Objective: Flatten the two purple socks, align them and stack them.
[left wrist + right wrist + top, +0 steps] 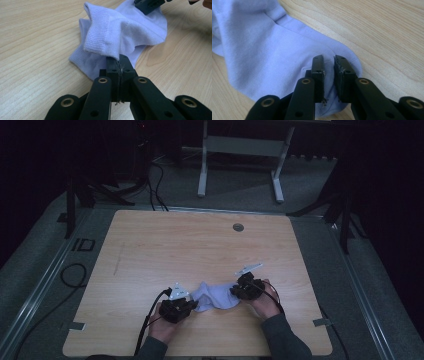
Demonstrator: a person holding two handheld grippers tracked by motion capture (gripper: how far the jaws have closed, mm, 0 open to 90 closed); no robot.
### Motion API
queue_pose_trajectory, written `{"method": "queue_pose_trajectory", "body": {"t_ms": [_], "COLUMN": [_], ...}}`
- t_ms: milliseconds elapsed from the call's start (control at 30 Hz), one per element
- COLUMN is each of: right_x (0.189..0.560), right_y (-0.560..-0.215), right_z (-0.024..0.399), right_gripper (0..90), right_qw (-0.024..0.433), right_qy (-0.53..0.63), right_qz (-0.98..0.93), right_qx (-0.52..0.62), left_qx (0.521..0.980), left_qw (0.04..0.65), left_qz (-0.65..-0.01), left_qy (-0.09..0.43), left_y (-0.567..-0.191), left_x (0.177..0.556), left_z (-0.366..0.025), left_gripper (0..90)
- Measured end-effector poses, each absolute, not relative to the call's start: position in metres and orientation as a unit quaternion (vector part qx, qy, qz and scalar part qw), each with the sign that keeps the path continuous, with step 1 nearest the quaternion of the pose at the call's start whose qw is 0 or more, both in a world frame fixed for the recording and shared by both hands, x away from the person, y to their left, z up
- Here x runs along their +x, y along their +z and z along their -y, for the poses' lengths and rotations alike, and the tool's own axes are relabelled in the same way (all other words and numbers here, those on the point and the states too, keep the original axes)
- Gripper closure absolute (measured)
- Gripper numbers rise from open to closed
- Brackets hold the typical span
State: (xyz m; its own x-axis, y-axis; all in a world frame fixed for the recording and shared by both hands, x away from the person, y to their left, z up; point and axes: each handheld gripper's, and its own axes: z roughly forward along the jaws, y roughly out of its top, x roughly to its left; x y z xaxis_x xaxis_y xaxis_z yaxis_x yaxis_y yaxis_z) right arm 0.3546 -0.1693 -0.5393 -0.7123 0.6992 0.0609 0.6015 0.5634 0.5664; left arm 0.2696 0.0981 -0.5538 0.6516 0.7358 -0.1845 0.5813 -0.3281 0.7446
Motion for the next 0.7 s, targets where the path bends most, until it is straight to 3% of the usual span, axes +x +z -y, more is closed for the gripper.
{"method": "queue_pose_trajectory", "body": {"t_ms": [367, 700], "right_x": [0.354, 0.354], "right_y": [-0.541, -0.541], "right_z": [0.169, 0.169], "right_gripper": [79.1, 80.6], "right_qw": [0.084, 0.086], "right_qy": [0.286, 0.287], "right_qz": [-0.877, -0.875], "right_qx": [0.377, 0.379], "left_qx": [0.811, 0.832], "left_qw": [0.411, 0.367], "left_qz": [-0.413, -0.408], "left_qy": [0.056, 0.087], "left_y": [-0.556, -0.559], "left_x": [0.270, 0.269], "left_z": [-0.102, -0.092], "left_gripper": [88.8, 88.4]}}
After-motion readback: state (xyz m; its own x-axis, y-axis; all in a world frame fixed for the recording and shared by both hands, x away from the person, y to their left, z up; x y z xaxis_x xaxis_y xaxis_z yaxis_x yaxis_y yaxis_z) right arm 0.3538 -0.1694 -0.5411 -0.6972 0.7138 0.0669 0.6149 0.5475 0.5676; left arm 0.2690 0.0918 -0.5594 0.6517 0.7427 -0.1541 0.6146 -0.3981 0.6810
